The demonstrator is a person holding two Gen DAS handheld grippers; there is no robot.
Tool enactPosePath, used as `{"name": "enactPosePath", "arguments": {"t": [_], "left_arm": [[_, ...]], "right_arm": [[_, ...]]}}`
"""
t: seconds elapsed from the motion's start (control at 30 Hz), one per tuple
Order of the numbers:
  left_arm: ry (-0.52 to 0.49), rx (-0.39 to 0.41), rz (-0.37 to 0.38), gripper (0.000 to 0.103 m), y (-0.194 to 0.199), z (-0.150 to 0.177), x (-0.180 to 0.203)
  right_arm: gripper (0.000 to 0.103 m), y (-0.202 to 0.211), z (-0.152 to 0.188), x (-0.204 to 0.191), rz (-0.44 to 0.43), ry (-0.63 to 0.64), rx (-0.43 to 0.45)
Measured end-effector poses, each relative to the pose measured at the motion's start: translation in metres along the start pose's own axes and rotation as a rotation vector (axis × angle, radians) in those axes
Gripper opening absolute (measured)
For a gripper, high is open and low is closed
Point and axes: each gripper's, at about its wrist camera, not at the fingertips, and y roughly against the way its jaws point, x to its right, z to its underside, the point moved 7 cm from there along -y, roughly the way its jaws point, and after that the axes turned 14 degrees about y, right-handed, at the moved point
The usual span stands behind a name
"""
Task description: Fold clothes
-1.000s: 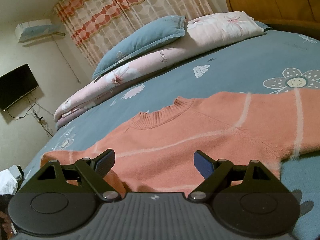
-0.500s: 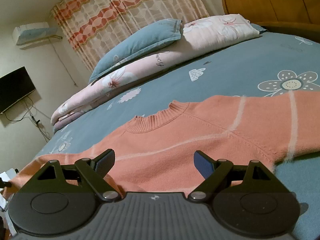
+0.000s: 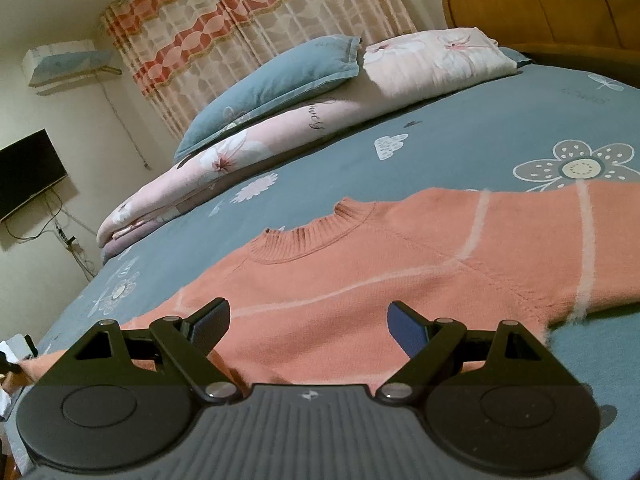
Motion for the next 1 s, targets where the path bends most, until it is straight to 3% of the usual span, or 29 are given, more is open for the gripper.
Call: {"name": "enactPosePath", "arguments": {"t": [0.1, 0.2, 0.33, 0.53, 0.6, 0.73, 0.83, 0.93, 1.0], "left_arm": [[0.006, -0.059, -0.028, 0.023, -0.020, 0.005, -0.002], [0.006, -0.066, -0.054, 0.026, -0.028, 0.006, -0.007], [-0.039, 0.006, -0.129, 0.025, -0.019, -0.004, -0.014], [0.090, -0.063, 0.022, 0.039, -0.011, 0.005, -0.021], [0.150, -0.112, 0.093, 0.039, -0.015, 0.019, -0.019], [0.163, -0.138, 0.159, 0.039, -0.028, 0.039, -0.001], [0.155, -0.143, 0.183, 0.041, -0.038, 0.050, 0.017], [0.069, -0.109, 0.135, 0.047, -0.043, 0.057, 0.023], [0.005, -0.084, 0.098, 0.061, -0.046, 0.062, 0.026]], "right_arm": [[0.089, -0.001, 0.001, 0.000, 0.003, 0.004, -0.005], [0.089, -0.003, 0.000, -0.001, 0.004, 0.002, -0.007], [0.089, -0.005, 0.001, -0.003, 0.005, 0.008, -0.013], [0.089, -0.011, 0.003, -0.006, 0.004, 0.014, -0.024], [0.089, -0.012, 0.004, -0.008, 0.001, 0.016, -0.028], [0.089, -0.012, 0.005, -0.008, 0.006, 0.027, -0.032], [0.089, -0.012, 0.005, -0.007, 0.010, 0.021, -0.032], [0.089, -0.013, 0.005, -0.008, 0.010, 0.020, -0.032], [0.089, -0.013, 0.004, -0.009, 0.008, 0.024, -0.033]]}}
